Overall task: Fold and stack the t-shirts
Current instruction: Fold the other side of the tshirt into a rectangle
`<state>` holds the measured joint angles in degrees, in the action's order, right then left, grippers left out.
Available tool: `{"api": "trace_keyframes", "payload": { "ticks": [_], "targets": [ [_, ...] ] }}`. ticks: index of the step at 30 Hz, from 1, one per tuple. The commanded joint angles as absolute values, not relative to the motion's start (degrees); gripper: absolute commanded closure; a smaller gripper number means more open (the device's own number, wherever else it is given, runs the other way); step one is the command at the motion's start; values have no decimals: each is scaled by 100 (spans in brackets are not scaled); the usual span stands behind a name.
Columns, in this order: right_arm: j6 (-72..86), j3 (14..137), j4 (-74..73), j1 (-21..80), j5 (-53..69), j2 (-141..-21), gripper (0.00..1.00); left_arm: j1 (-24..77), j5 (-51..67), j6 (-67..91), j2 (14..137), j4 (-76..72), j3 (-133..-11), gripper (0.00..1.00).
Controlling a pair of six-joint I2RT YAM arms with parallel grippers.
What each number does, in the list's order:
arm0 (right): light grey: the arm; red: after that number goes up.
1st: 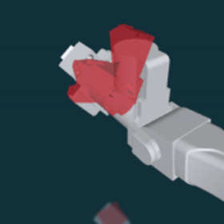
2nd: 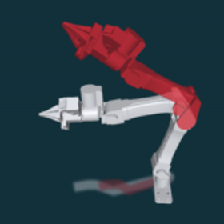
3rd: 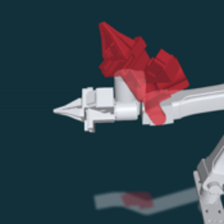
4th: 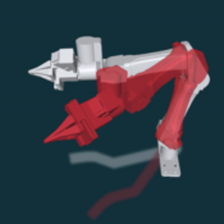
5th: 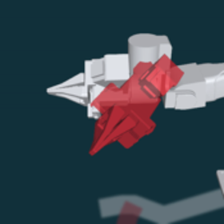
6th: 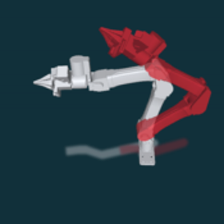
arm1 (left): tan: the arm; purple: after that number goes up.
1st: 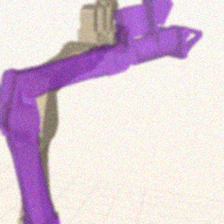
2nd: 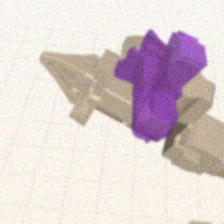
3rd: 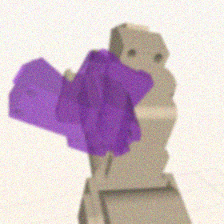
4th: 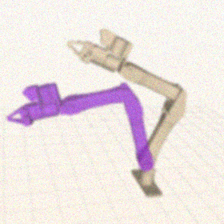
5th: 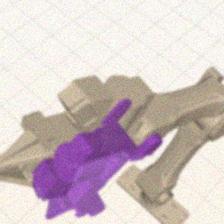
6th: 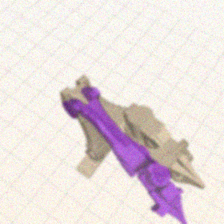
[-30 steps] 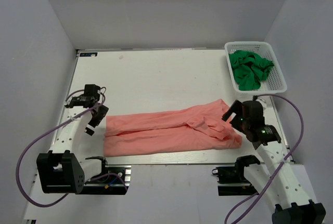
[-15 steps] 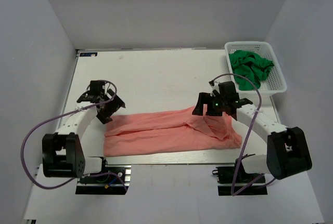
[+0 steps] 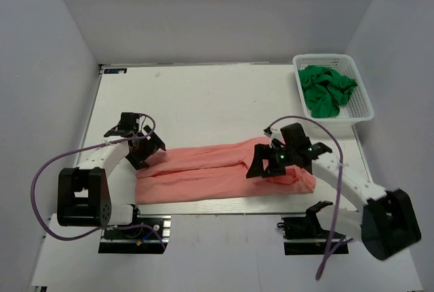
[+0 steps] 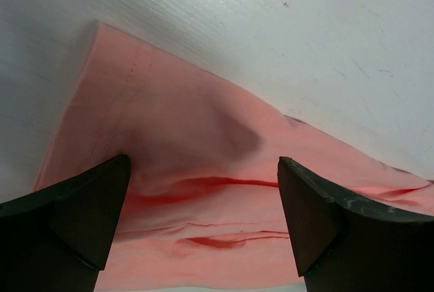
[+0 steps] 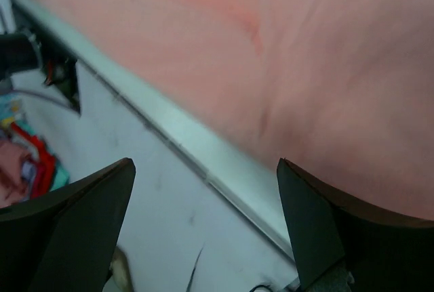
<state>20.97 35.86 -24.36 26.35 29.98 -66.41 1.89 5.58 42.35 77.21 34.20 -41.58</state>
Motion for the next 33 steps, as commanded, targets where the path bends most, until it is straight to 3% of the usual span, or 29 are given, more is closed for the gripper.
{"api": "trace_keyframes", "payload": {
  "ticks": [1, 5, 14, 22, 29, 33],
  "targets": [
    [2583, 3279, -3373, 2812, 3752, -5898, 9, 202, 528, 4157, 7699, 3374, -4122, 0],
    [2471, 3347, -3638, 2883, 3570, -5379, 9, 202, 396, 4157, 7699, 3445, -4122, 0],
    [2627, 4789, -3366, 2795, 628, -6195, 9, 202, 396, 4052, 7699, 3551, -4351, 0],
    [3392, 4088, -3419, 2584, 352, -7049, 9, 202, 448, 4052, 7638, 3551, -4245, 0],
    [4333, 2822, -3795, 2575, 651, -5664, 9, 202, 316, 4157, 7638, 3604, -3964, 0],
    [4316, 3110, -3841, 2584, 440, -5388, 9, 202, 246, 4157, 7690, 3551, -3902, 0]
  ]
}}
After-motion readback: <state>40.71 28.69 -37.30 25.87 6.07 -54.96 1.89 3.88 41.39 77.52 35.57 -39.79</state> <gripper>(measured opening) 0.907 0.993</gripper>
